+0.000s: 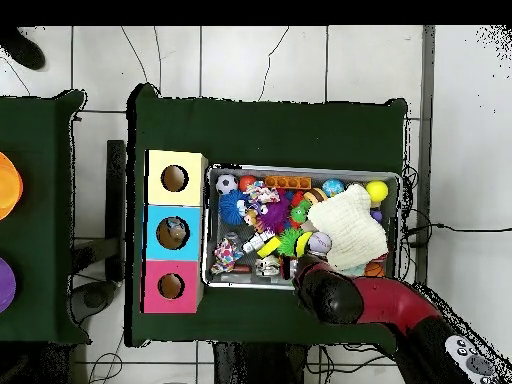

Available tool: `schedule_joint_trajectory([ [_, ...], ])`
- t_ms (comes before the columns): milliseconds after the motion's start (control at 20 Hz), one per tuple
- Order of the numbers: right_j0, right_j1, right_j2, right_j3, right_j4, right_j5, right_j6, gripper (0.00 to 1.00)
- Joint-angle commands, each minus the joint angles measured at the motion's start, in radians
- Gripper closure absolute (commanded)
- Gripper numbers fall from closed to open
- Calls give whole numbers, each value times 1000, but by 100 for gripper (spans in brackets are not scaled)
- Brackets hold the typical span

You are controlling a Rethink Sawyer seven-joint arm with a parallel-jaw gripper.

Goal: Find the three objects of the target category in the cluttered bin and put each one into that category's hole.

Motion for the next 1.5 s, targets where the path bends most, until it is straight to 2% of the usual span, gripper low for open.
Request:
schedule_joint_trajectory([
  [50,109,24,-22,99,-56,-88,123,0],
  [250,184,23,-74,117,-29,-147,184,0],
  [600,272,-8,-116,153,44,-179,220,0],
  [800,356,2,-169,150,85,-223,256,0],
  [950,420,44,-228,127,105,-283,269,0],
  [1200,461,84,-285,121,131,-344,254,0],
  [1350,488,165,-326,81,139,-416,246,0],
  [1500,507,197,-349,77,154,-466,245,0],
])
